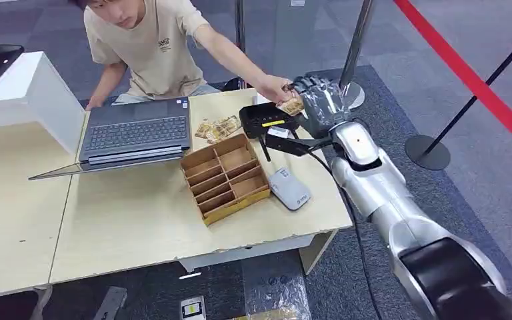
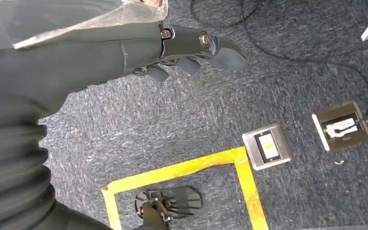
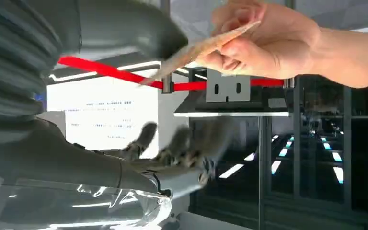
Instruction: Pass the card to the sensor for recognition and then transmit it.
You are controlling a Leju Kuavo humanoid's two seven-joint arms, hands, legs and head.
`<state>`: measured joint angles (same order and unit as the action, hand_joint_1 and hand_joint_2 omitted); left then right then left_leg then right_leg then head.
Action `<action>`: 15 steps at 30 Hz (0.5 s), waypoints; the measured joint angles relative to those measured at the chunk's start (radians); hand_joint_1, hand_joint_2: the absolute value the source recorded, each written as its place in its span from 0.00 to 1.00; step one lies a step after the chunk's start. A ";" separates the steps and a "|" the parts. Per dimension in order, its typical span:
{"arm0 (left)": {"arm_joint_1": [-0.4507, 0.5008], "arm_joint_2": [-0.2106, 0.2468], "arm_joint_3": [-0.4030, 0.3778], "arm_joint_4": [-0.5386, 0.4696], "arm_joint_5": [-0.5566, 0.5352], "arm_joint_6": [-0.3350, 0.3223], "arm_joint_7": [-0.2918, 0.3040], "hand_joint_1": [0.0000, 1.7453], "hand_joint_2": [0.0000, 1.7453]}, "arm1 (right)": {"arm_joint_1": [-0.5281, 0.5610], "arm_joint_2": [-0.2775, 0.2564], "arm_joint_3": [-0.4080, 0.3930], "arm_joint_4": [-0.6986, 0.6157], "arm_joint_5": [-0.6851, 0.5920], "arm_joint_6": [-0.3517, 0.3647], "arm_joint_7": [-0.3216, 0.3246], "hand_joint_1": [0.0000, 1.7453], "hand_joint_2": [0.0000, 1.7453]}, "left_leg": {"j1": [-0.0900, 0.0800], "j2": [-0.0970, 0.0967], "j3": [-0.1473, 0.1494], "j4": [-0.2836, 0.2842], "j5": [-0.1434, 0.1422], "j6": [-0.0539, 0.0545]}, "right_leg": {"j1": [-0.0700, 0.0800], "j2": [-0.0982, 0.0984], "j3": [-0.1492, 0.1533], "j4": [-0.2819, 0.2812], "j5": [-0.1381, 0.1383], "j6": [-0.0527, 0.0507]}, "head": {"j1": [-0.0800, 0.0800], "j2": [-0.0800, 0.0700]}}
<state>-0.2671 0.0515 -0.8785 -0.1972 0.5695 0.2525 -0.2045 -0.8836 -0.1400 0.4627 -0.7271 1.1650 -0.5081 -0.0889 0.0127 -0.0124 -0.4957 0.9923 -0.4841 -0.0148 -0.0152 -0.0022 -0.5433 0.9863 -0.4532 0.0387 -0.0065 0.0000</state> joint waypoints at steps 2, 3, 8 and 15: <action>0.000 0.000 0.000 0.000 0.000 0.000 0.000 0.00 1.00 | 0.000 0.001 0.000 0.000 0.000 0.000 0.000 0.77 1.00 | 0.000 0.000 0.000 0.000 0.000 0.000 | 0.000 0.000 0.000 0.000 0.000 0.000 | 0.000 0.000; 0.000 0.000 0.000 0.000 0.000 0.000 0.000 0.00 1.00 | 0.001 0.002 0.000 0.000 0.000 0.000 -0.002 0.77 1.00 | 0.000 0.000 0.000 0.000 0.000 0.000 | 0.000 0.000 0.000 0.000 0.000 0.000 | 0.000 0.000; 0.000 -0.001 0.000 0.000 0.000 0.000 0.000 0.00 1.00 | 0.002 0.006 -0.001 0.000 -0.001 -0.002 -0.002 0.83 1.00 | 0.000 0.000 0.000 0.000 0.000 0.000 | 0.000 0.000 0.000 0.000 0.000 0.000 | 0.000 0.000; 0.000 -0.001 0.000 0.000 0.002 0.000 0.000 0.00 1.00 | 0.007 0.008 -0.002 0.000 -0.002 -0.003 -0.006 0.88 1.00 | 0.000 0.000 0.000 0.000 0.000 0.000 | 0.000 0.000 0.000 0.000 0.000 0.000 | 0.000 0.000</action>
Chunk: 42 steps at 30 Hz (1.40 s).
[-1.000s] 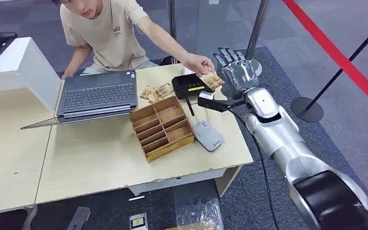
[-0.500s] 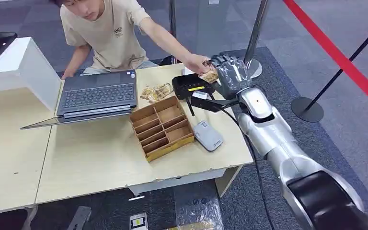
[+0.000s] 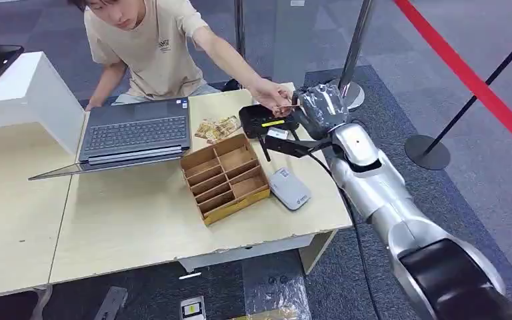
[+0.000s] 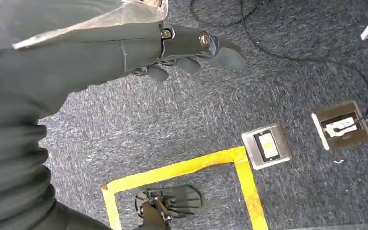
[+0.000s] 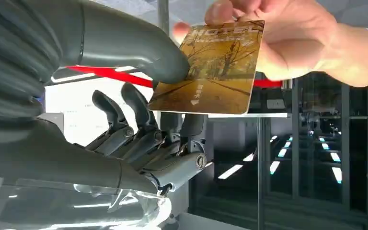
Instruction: Pass the card to the sensor for recognition and then transmit it.
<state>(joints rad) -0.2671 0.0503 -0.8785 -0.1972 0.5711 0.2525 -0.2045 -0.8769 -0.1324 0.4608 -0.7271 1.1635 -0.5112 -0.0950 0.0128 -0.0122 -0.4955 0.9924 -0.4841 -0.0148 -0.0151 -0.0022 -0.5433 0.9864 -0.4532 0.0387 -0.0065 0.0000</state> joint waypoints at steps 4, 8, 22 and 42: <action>0.000 0.000 0.000 0.000 0.000 0.000 0.000 0.00 1.00 | 0.005 0.002 0.000 0.000 -0.008 -0.008 -0.002 1.00 1.00 | 0.000 0.000 0.000 0.000 0.000 0.000 | 0.000 0.000 0.000 0.000 0.000 0.000 | 0.000 0.000; 0.000 0.000 0.000 0.000 -0.002 0.000 0.000 0.00 1.00 | 0.008 0.003 -0.002 0.000 -0.024 -0.009 -0.005 1.00 1.00 | 0.000 0.000 0.000 0.000 0.000 0.000 | 0.000 0.000 0.000 0.000 0.000 0.000 | 0.000 0.000; 0.041 0.003 0.011 0.000 0.066 0.035 -0.045 0.00 1.00 | 0.258 0.029 -0.074 -0.238 -0.469 0.119 0.007 1.00 1.00 | 0.000 0.000 0.000 0.000 0.000 0.000 | 0.000 0.000 0.000 0.000 -0.001 0.000 | 0.000 0.000; 0.067 0.018 0.053 0.001 0.092 0.051 -0.056 0.00 1.00 | 0.520 0.071 -0.067 -0.455 -0.592 0.138 0.027 1.00 1.00 | 0.001 0.000 0.000 0.000 0.000 0.000 | 0.000 0.000 0.000 0.000 0.000 0.000 | 0.000 0.000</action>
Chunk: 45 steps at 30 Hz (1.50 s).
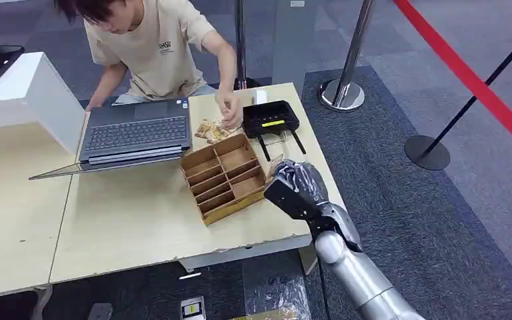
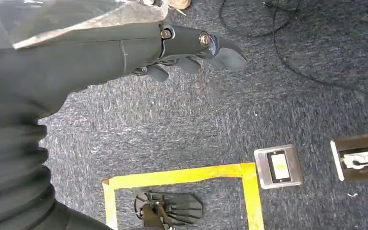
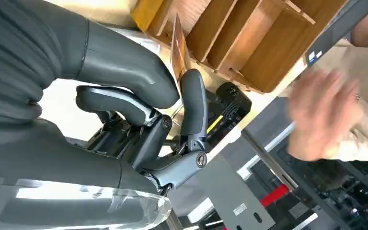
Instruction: Pass the card to the sensor for recognition and then transmit it.
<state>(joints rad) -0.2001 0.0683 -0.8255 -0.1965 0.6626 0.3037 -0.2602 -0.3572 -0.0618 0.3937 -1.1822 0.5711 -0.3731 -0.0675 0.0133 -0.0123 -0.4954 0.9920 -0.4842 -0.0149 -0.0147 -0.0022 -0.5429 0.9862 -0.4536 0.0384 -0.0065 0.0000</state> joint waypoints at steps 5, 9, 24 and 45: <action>0.000 0.000 0.005 0.000 0.000 0.000 0.000 0.00 1.00 | 0.007 0.004 0.001 0.000 -0.004 -0.011 -0.006 1.00 1.00 | 0.000 0.000 0.000 0.000 0.000 0.000 | 0.000 0.000 0.000 0.000 0.000 0.000 | 0.000 0.000; -0.001 0.000 0.005 0.000 -0.005 0.000 0.003 0.00 1.00 | 0.000 0.000 0.002 0.015 0.073 -0.020 0.028 1.00 1.00 | 0.000 0.000 0.000 0.000 0.000 0.000 | 0.000 0.000 0.000 0.000 0.000 0.000 | 0.000 0.000; -0.010 -0.002 0.005 0.000 -0.010 0.000 0.005 0.00 1.00 | -0.030 -0.010 0.005 0.172 0.100 -0.046 0.005 1.00 1.00 | 0.000 0.000 0.000 0.000 0.000 0.000 | 0.000 0.000 0.000 0.000 0.000 0.000 | 0.000 0.000; -0.015 -0.008 0.005 0.000 -0.019 0.000 0.018 0.00 1.00 | -0.047 0.019 0.010 0.387 0.071 -0.081 -0.062 1.00 1.00 | 0.000 0.000 0.000 0.000 0.000 0.000 | 0.000 0.000 0.000 0.000 0.000 0.000 | 0.000 0.000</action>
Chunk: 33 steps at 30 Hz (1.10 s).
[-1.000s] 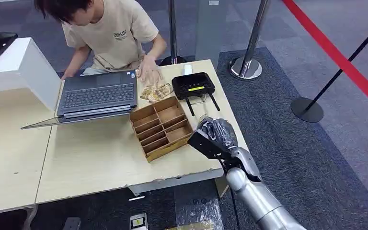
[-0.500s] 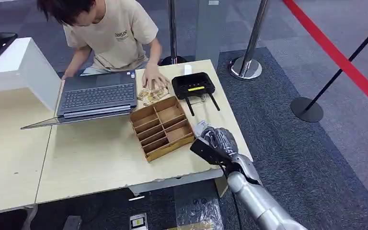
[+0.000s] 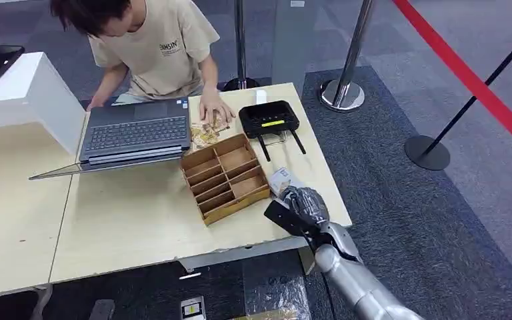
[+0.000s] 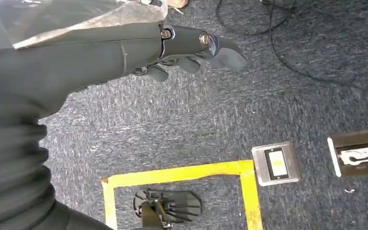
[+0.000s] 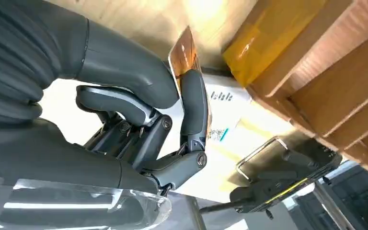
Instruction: Pass the card to the sensor for recognition and then transmit it.
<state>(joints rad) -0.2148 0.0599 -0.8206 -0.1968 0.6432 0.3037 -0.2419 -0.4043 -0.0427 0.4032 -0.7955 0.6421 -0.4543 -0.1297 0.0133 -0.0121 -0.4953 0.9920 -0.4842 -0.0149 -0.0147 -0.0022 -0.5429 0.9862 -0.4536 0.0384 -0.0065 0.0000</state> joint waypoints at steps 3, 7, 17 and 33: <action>0.000 -0.001 0.000 0.000 0.000 0.000 0.000 0.00 1.00 | -0.002 0.006 0.000 0.021 -0.002 -0.002 -0.006 1.00 1.00 | 0.000 0.000 0.000 0.000 0.000 0.000 | 0.000 0.000 0.000 0.000 0.000 0.000 | 0.000 0.000; 0.000 -0.002 0.000 0.000 -0.001 0.000 0.000 0.00 1.00 | -0.004 0.012 0.003 0.039 -0.003 -0.014 -0.019 1.00 1.00 | 0.000 0.000 0.000 0.000 0.000 0.000 | 0.000 0.000 0.000 0.000 0.000 0.000 | 0.000 0.000; 0.001 -0.002 0.000 0.000 0.003 0.000 0.000 0.00 1.00 | -0.031 0.001 0.005 -0.022 -0.015 -0.001 0.029 1.00 1.00 | 0.000 0.000 0.000 0.000 0.000 0.000 | 0.000 0.000 0.000 0.000 0.000 0.000 | 0.000 0.000; 0.003 -0.001 0.000 0.000 -0.013 -0.013 0.002 0.00 1.00 | -0.124 -0.082 -0.048 -0.365 -0.011 0.054 0.096 1.00 1.00 | -0.001 0.001 0.000 0.000 0.000 0.000 | 0.000 0.000 0.000 0.000 0.001 0.000 | 0.000 0.000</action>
<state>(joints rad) -0.2122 0.0591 -0.8206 -0.1965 0.6298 0.2907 -0.2399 -0.5282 -0.1244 0.3548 -1.1609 0.6306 -0.4001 -0.0336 0.0127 -0.0116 -0.4950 0.9922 -0.4841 -0.0149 -0.0151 -0.0020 -0.5430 0.9862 -0.4529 0.0383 -0.0065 0.0000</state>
